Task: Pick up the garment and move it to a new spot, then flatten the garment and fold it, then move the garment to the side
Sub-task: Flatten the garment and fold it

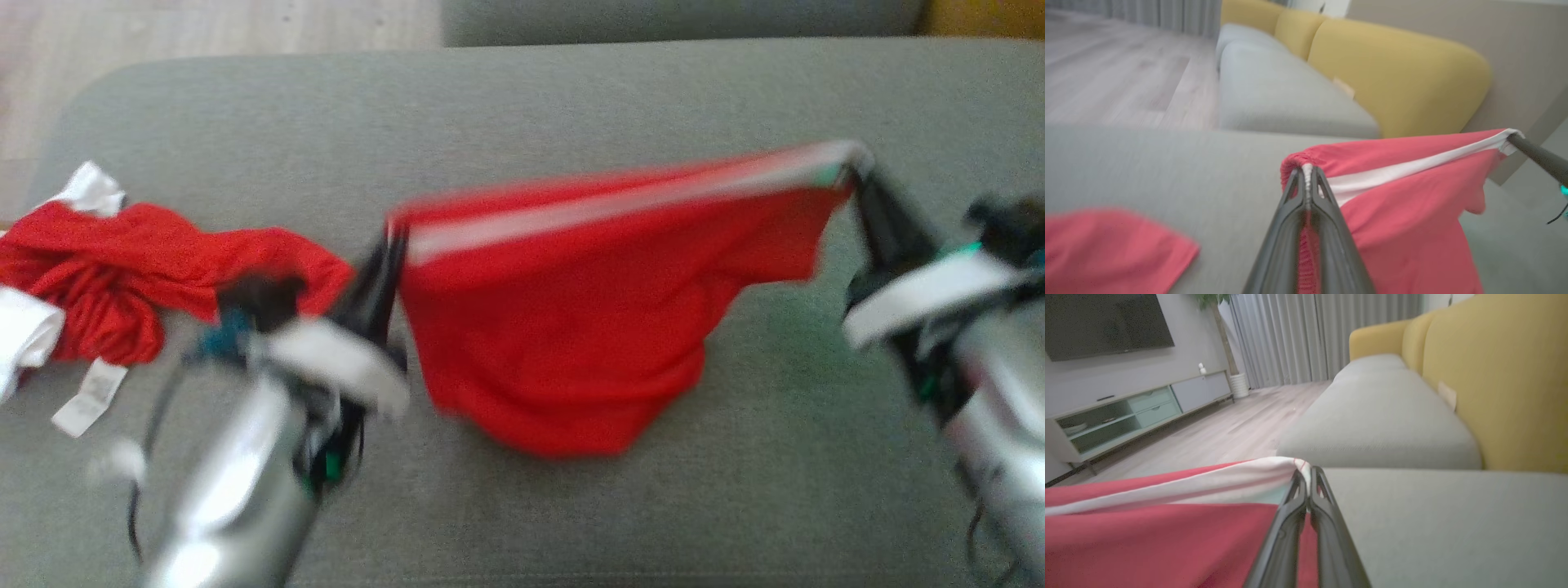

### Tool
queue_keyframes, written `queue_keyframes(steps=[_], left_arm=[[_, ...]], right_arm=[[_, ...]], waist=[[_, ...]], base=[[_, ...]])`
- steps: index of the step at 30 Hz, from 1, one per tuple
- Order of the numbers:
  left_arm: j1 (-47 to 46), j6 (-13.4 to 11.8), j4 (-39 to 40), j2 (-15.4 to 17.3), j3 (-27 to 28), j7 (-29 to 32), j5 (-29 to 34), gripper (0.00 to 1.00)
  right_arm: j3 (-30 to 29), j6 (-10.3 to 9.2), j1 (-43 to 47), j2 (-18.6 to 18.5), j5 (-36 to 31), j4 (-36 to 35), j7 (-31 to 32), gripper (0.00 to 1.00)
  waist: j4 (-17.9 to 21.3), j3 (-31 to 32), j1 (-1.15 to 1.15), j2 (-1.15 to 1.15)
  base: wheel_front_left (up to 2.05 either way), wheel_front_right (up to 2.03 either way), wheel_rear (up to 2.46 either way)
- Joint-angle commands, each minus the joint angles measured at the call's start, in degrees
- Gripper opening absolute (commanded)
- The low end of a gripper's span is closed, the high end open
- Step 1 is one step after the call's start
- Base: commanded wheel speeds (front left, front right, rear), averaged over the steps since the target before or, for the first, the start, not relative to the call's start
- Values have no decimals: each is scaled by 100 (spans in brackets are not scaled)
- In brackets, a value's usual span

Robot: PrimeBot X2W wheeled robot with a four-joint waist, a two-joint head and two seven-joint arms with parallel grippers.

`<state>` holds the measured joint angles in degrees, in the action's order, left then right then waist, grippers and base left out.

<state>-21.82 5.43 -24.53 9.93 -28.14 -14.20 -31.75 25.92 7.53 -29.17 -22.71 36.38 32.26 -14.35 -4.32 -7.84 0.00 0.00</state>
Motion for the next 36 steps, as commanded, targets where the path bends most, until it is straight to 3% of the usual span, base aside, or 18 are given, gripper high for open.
queue_keyframes(steps=[1, 6, 11, 17, 21, 26, 30, 31, 36], left_arm=[[-848, 48, 306, 85, 245, 15, 15, 0], [-2683, 164, 394, 100, 57, 336, 143, 0], [-4479, 199, -128, -148, -149, 235, 127, 0], [-5653, 204, -809, -185, -384, -68, 338, 0], [-5179, 204, -749, -75, -334, -77, 343, 0], [-3822, 205, -492, 119, -195, -78, 475, 0], [-2417, 205, 153, 107, 22, -79, 627, 0], [-2417, 205, 153, 107, 22, -79, 627, 0], [-688, 205, 1051, 65, 590, -79, 995, 0]], right_arm=[[-83, -4, -538, -260, -29, -204, -64, 0], [-320, -4, -2237, -630, -225, -25, -63, 0], [-444, -4, -3867, -886, -497, 319, -55, 0], [-404, -4, -4669, -856, -886, 413, -60, 0], [-241, -4, -4155, -631, -881, 300, -54, 0], [-117, -4, -2735, -360, -710, -183, -53, 0], [-465, -4, -1261, -417, -492, -959, -59, 0], [-465, -4, -1261, -417, -492, -959, -59, 0], [-1219, -4, 651, -393, -462, -1981, -62, 0]], waist=[[226, -181, 0, 0], [705, -733, 0, 0], [1055, -1282, 0, 0], [1378, -1681, 0, 0], [1444, -1784, 0, 0], [1322, -1739, 0, 0], [1064, -1519, 0, 0], [1064, -1519, 0, 0], [866, -1008, 0, 0]], base=[[0, 0, 0], [0, 0, 0], [0, 0, 0], [0, 0, 0], [0, 0, 0], [0, 0, 0], [0, 0, 0], [0, 0, 0], [0, 0, 0]])
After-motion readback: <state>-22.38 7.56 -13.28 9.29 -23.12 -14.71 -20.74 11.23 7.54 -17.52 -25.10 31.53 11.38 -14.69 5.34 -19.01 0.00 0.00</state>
